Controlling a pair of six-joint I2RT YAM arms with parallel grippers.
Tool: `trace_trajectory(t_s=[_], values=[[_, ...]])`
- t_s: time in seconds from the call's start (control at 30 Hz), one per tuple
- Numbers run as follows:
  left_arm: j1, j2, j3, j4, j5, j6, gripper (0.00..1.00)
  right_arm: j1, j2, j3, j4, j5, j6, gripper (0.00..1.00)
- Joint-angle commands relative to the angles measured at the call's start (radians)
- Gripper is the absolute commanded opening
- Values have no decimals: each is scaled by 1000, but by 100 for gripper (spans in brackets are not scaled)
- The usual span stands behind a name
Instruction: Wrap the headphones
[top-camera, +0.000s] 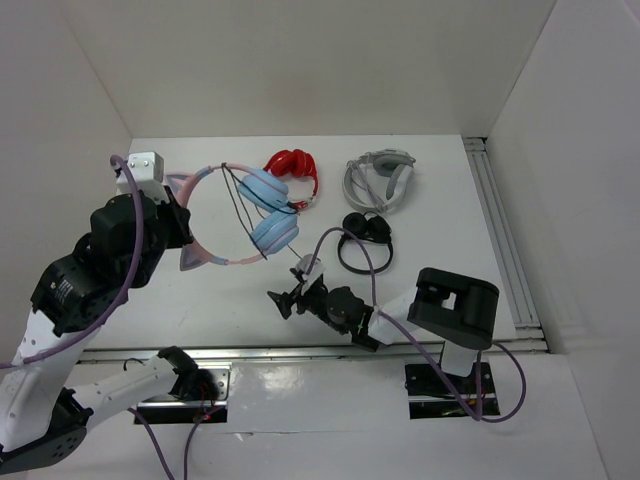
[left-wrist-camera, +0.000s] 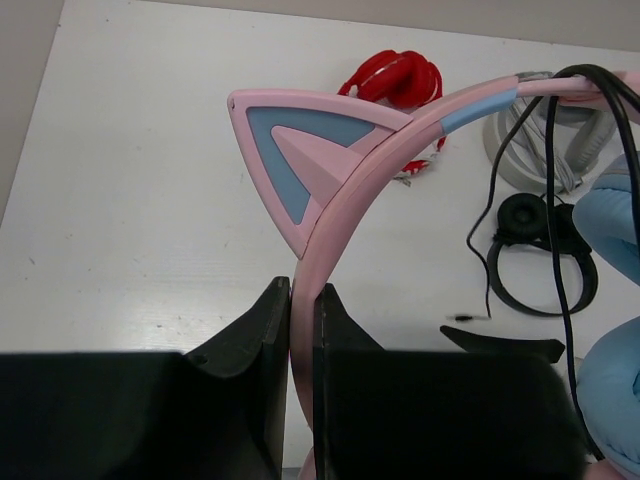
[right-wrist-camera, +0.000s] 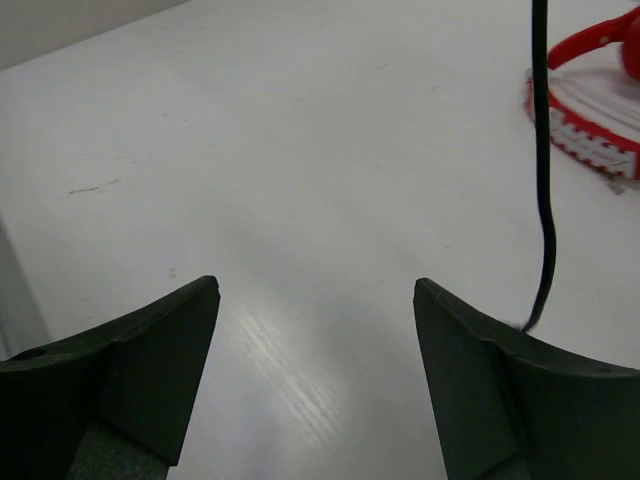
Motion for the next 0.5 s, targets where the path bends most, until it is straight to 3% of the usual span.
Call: trace_trajectory(t_s=[0.0,0.07,0.33,0.47], values=[[6,-17,36,83,55,-60,0,65,2,-4,260,339,-124,87],[6,-17,36,83,66,-60,0,91,-9,-27,260,416,-159,92],[6,-17,46,83,107,-69,0,100,-141,-127,180,139,-147,88],[6,-17,57,83,107,-69,0,100,-141,-136,209,197,-147,89]])
